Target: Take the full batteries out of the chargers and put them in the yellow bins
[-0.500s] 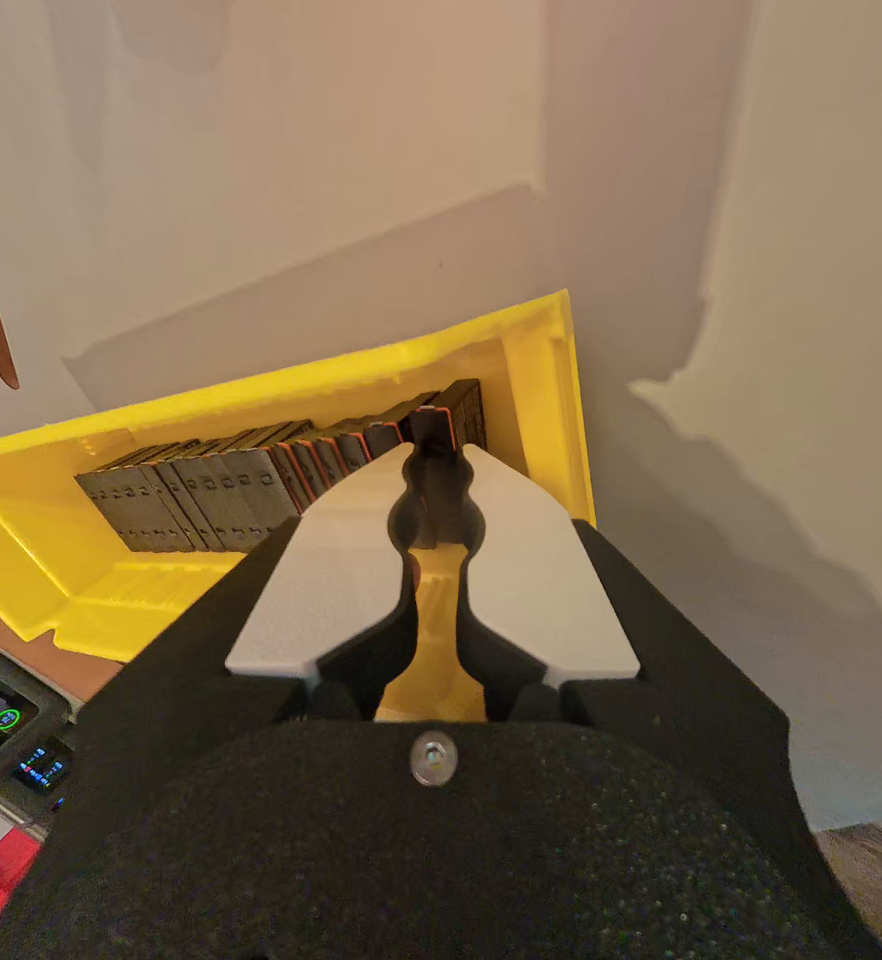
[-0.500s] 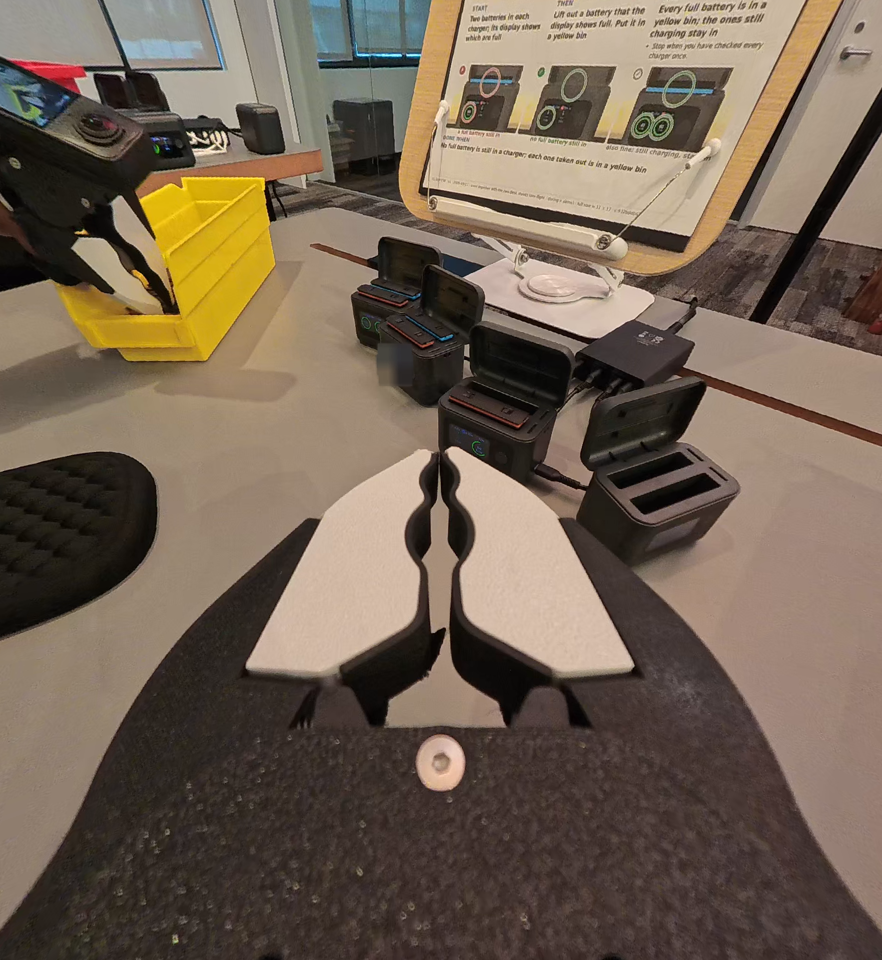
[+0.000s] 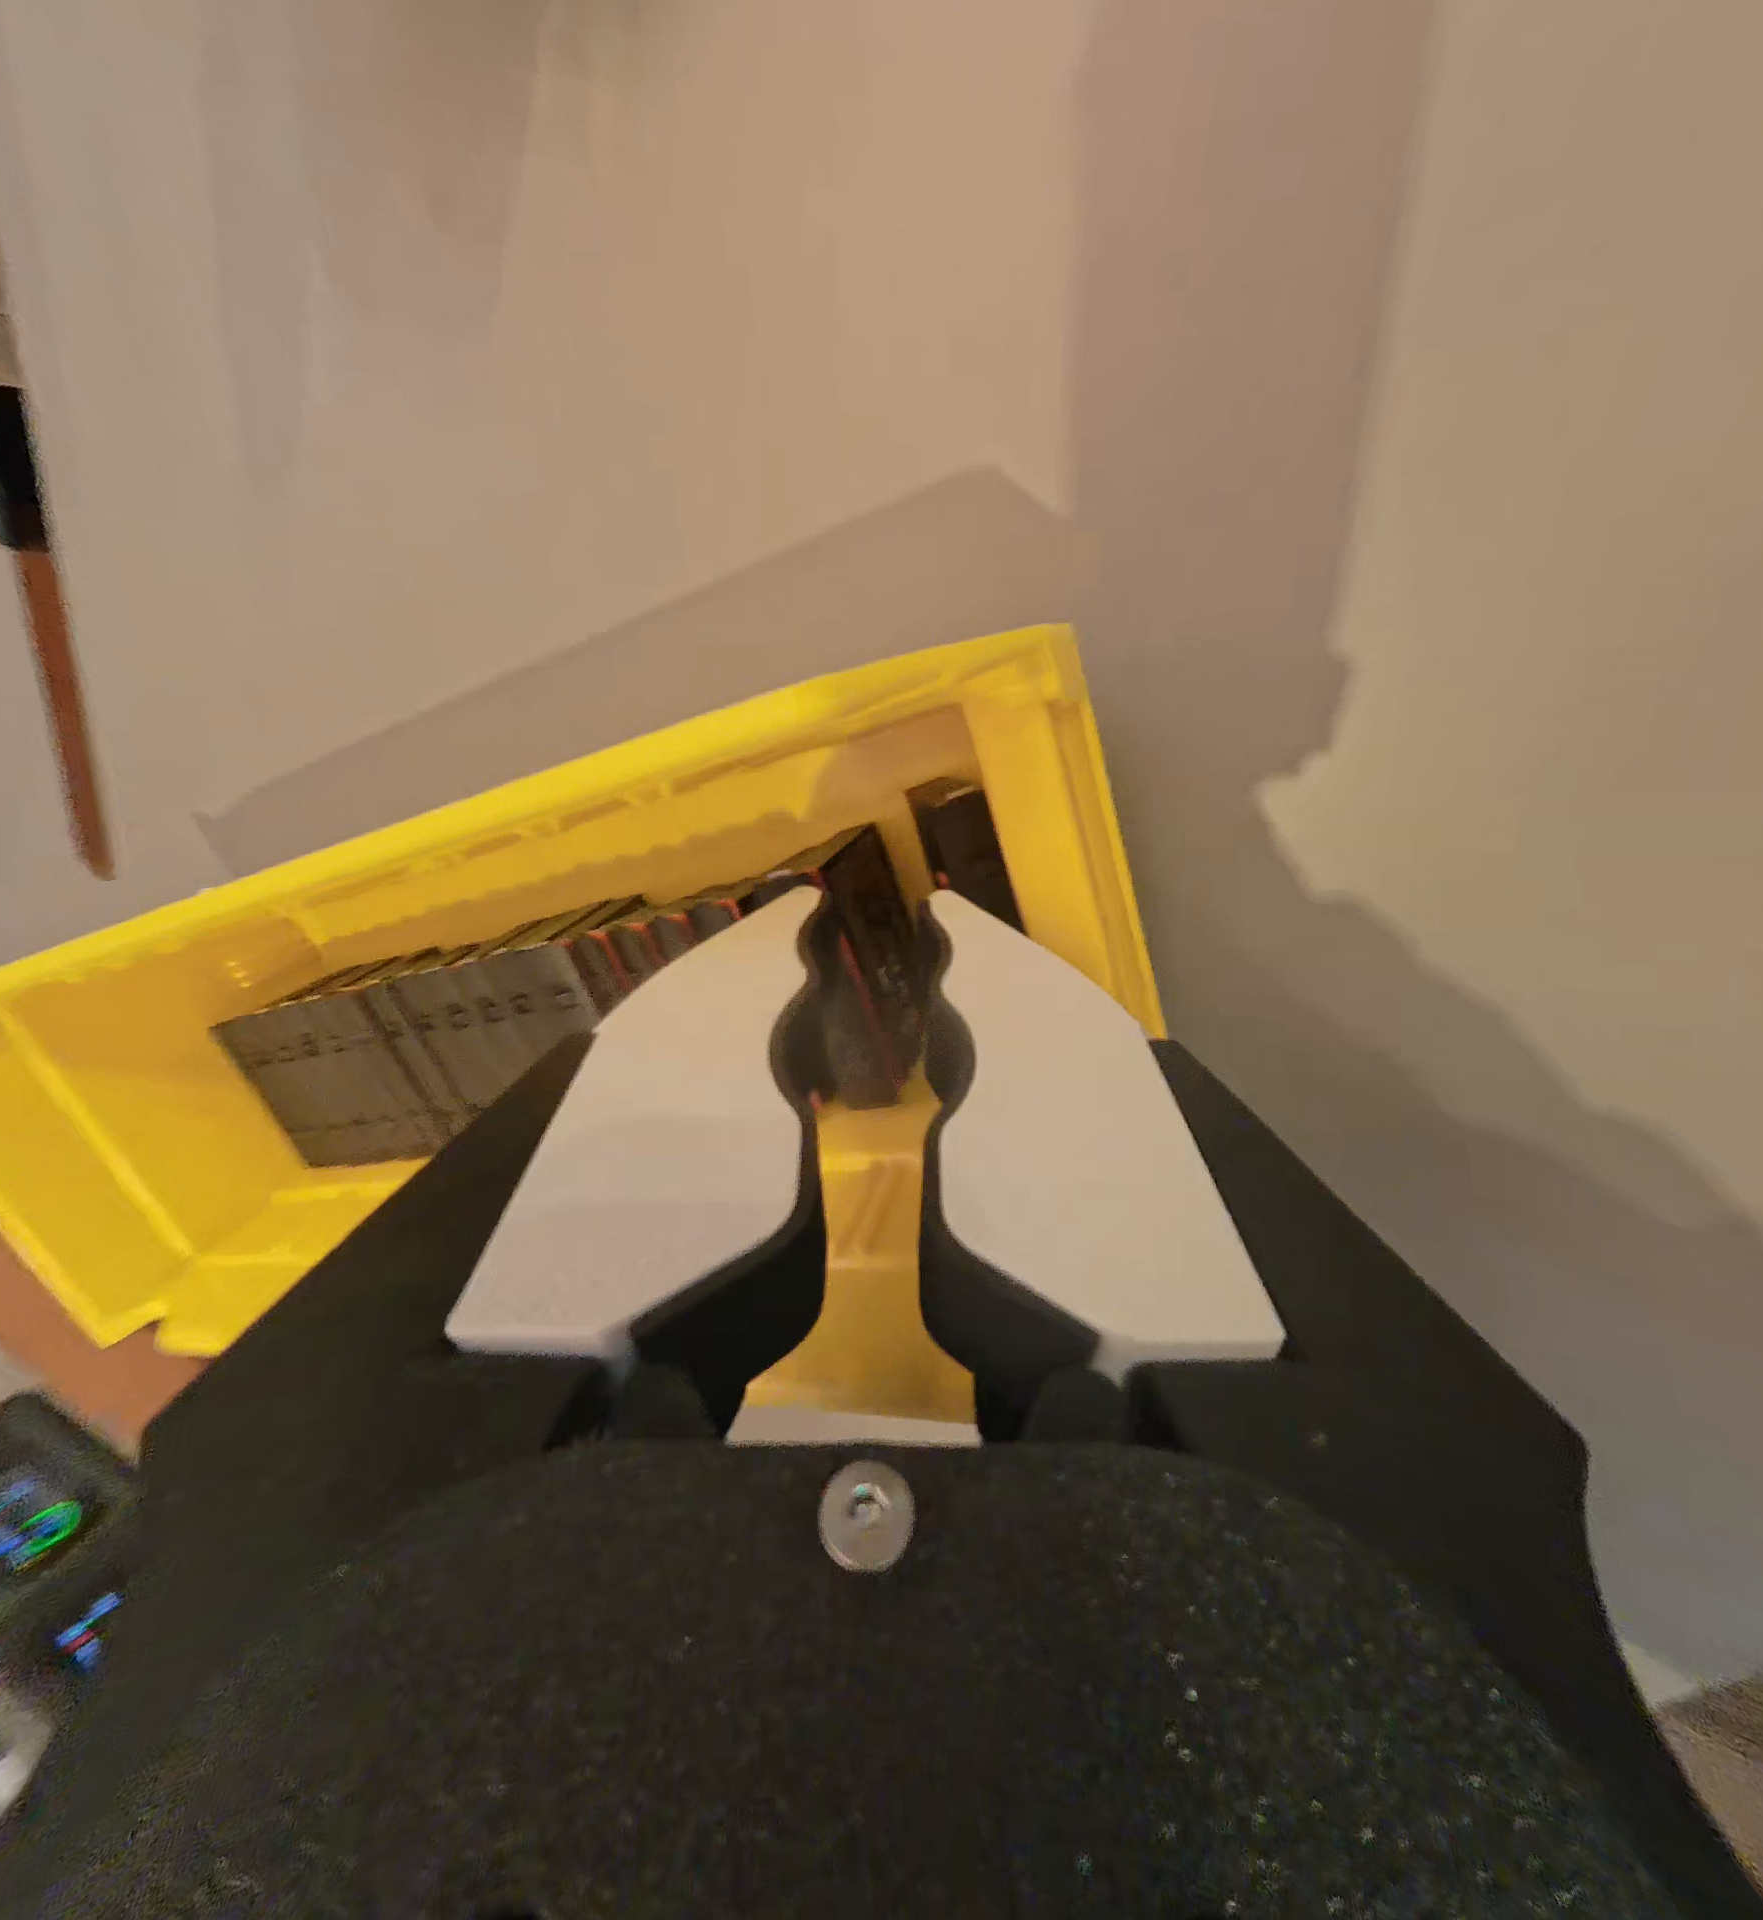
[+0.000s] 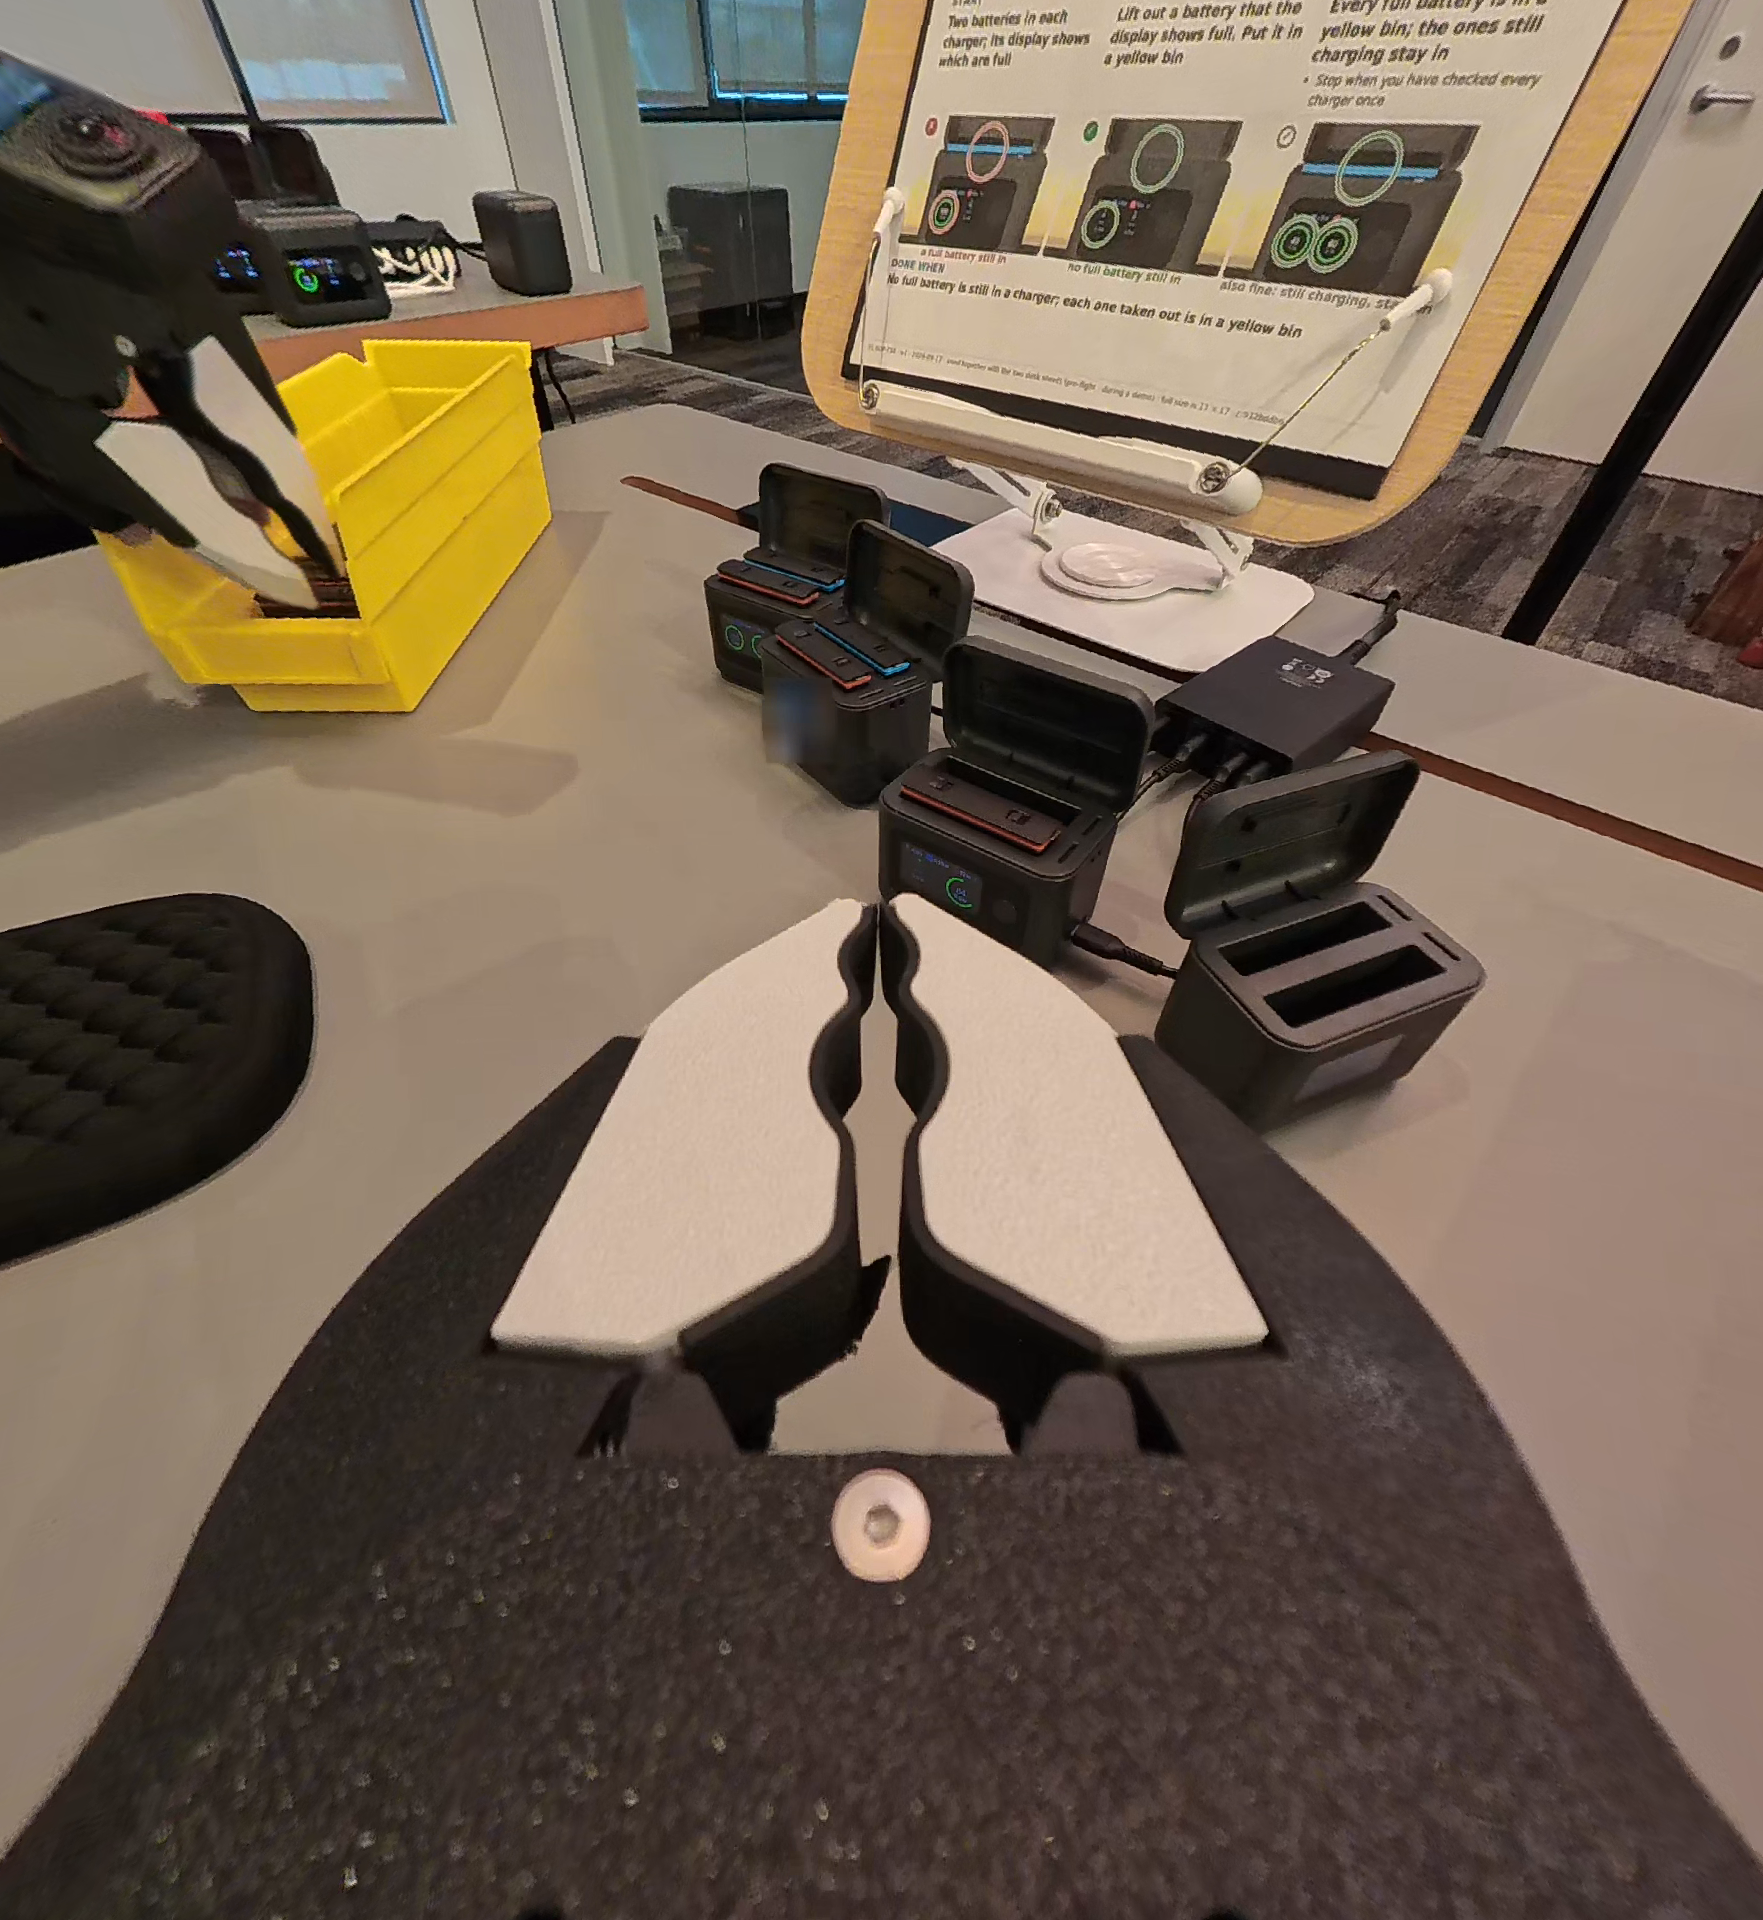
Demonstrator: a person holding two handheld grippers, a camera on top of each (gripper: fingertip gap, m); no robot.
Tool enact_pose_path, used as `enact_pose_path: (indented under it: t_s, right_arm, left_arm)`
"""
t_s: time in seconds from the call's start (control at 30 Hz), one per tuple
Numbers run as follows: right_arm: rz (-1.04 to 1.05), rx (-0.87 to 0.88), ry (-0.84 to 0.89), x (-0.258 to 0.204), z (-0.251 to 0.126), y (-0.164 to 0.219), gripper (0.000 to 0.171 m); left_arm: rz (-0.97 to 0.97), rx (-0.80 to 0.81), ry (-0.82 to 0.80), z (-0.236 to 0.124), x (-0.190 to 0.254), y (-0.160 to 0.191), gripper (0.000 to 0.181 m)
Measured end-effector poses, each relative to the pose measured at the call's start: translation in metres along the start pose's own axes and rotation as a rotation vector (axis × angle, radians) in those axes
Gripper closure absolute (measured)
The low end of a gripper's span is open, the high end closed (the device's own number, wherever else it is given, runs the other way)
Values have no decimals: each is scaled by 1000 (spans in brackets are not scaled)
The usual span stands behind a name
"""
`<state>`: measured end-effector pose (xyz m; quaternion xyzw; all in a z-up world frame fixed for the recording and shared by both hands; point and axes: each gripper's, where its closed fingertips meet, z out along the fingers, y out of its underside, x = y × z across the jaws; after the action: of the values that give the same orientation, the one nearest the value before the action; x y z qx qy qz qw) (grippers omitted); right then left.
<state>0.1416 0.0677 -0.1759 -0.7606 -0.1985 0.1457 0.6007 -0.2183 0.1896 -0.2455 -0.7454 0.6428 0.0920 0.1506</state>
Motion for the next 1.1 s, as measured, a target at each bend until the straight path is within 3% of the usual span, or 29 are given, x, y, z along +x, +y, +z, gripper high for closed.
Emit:
enact_pose_path:
  t_s: [0.1, 0.33, 0.6, 0.73, 0.83, 1.1]
  right_arm:
    - [0, -4, 0, 0, 1, 1, 171]
    - [1, -18, -12, -1, 3, 4, 171]
    - [-6, -30, -31, -4, 6, 8, 171]
    - [-13, -43, -42, -6, 8, 11, 171]
    - [-16, -49, -45, -6, 9, 13, 171]
    - [-19, -58, -58, -8, 10, 15, 171]
  left_arm:
    - [-31, 25, 102, 3, 6, -2, 160]
    - [72, 66, 278, 3, 10, -2, 161]
    - [12, 135, 529, 4, 15, -8, 168]
    - [27, 36, 526, 13, 14, -5, 166]
    - [-10, 22, 545, 16, 11, -8, 159]
    - [-51, 22, 549, 19, 12, -12, 165]
